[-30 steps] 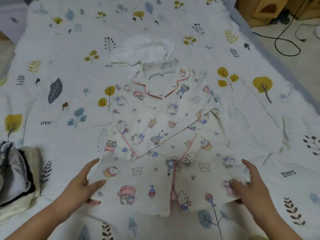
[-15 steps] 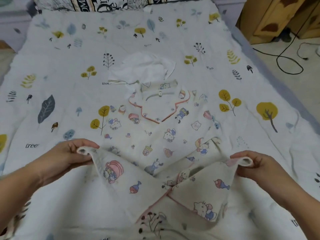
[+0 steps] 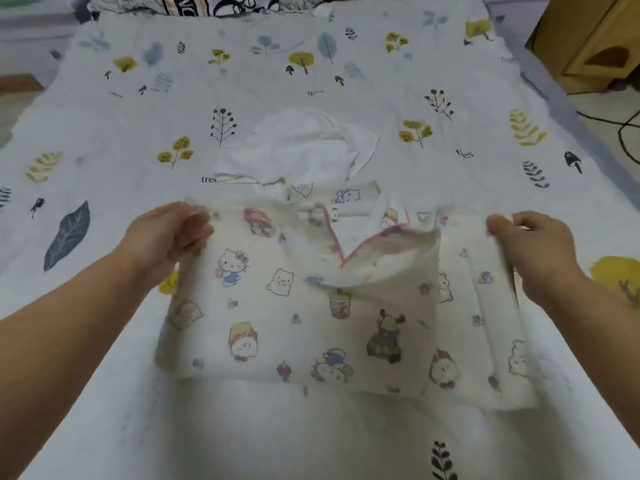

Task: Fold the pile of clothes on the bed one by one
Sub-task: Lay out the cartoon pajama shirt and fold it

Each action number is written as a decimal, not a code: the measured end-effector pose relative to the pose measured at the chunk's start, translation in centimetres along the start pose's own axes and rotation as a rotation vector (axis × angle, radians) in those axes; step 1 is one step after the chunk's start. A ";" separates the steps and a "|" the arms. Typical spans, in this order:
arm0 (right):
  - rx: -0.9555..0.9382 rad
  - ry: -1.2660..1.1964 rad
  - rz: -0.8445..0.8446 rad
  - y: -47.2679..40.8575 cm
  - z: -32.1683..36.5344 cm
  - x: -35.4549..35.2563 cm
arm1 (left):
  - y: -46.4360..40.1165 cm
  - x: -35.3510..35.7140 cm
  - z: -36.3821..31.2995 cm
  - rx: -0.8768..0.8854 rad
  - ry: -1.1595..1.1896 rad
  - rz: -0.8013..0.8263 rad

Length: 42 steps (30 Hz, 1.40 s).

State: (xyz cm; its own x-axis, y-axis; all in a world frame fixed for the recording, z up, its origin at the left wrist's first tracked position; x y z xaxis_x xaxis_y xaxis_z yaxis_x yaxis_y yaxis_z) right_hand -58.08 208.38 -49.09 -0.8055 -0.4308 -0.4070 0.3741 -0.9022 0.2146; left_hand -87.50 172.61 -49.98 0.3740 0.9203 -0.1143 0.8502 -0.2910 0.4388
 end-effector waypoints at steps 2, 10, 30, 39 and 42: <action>0.034 0.258 -0.007 -0.8 -1.1 1.4 | -0.8 0.6 1.8 -0.024 -0.148 -0.099; -0.452 0.795 0.314 3.8 -1.2 8.4 | 1.8 8.8 4.2 0.537 -1.212 0.100; -0.449 1.064 0.160 -0.9 -2.6 9.4 | -4.3 8.3 4.8 0.372 -1.288 -0.114; -0.446 0.825 -0.076 -5.5 0.6 5.3 | -5.4 5.4 0.9 0.538 -1.205 -0.455; -0.328 0.799 -0.146 -7.1 0.7 5.3 | -6.7 4.3 0.4 0.402 -1.125 -0.524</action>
State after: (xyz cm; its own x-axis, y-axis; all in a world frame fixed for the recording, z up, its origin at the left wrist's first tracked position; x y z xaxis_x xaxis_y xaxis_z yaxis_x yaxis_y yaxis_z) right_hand -65.36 212.53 -52.17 -0.3384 -0.0851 -0.9371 0.5046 -0.8570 -0.1044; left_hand -91.45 178.40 -53.75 -0.0971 0.2830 -0.9542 0.9660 -0.2039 -0.1588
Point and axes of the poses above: each hand's wrist, its own y-axis away from the middle knuckle, its own x-axis out of the palm, z = x × y, the point moved 6 cm from there along -y, towards the middle knuckle, and after that the axes turned 3 degrees about -y, right-handed, at the moved point
